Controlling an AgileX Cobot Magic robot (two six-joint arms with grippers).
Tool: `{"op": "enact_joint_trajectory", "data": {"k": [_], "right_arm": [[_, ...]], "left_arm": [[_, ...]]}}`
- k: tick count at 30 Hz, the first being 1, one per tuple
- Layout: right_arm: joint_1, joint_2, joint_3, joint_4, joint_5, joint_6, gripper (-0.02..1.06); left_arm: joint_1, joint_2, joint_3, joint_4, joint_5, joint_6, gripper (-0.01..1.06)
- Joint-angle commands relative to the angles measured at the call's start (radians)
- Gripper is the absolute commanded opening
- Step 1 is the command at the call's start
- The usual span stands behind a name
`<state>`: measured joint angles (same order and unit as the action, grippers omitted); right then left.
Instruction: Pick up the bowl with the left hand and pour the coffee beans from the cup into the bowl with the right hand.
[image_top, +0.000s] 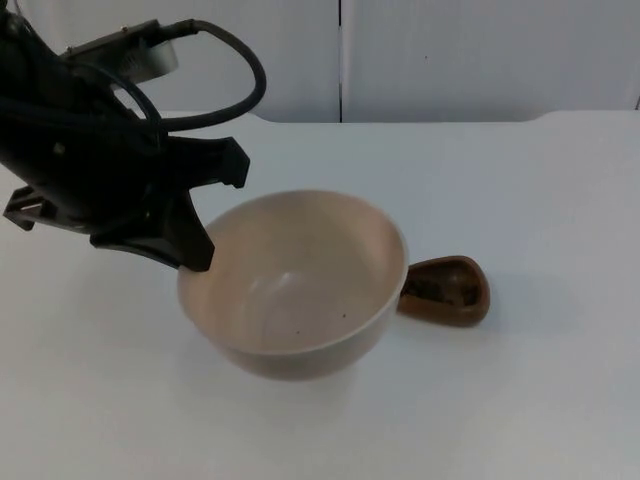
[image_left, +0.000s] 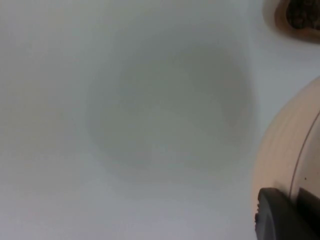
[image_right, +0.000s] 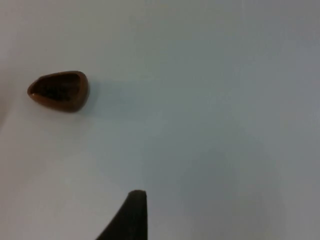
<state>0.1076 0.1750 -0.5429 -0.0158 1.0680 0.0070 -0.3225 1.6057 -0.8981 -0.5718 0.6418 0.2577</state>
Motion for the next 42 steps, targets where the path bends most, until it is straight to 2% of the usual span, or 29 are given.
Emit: {"op": "enact_joint_trajectory", "data": {"k": [1, 6, 10, 20, 25, 36, 42], "right_arm": [[-0.003, 0.081, -0.026, 0.0, -0.045, -0.014, 1.05], [-0.003, 0.297, -0.106, 0.0, -0.192, -0.053, 1.05], [-0.003, 0.431, -0.195, 0.0, -0.228, -0.053, 1.05], [-0.003, 0.722, -0.45, 0.005, -0.203, -0.049, 1.05], [-0.003, 0.798, -0.52, 0.016, -0.187, -0.049, 1.05], [-0.003, 0.817, -0.532, 0.016, -0.173, -0.049, 1.05], [-0.003, 0.85, -0.532, 0.051, -0.138, -0.049, 1.02]], "left_arm": [[-0.005, -0.002, -0.004, -0.026, -0.001, 0.007, 0.0], [-0.005, -0.002, -0.004, -0.026, -0.001, 0.007, 0.0], [-0.005, -0.002, -0.004, -0.026, -0.001, 0.007, 0.0], [-0.005, -0.002, -0.004, -0.026, -0.001, 0.007, 0.0], [-0.005, -0.002, -0.004, -0.026, -0.001, 0.007, 0.0], [-0.005, -0.002, -0.004, -0.026, -0.001, 0.007, 0.0], [-0.005, -0.002, -0.004, -0.026, 0.007, 0.007, 0.0]]}}
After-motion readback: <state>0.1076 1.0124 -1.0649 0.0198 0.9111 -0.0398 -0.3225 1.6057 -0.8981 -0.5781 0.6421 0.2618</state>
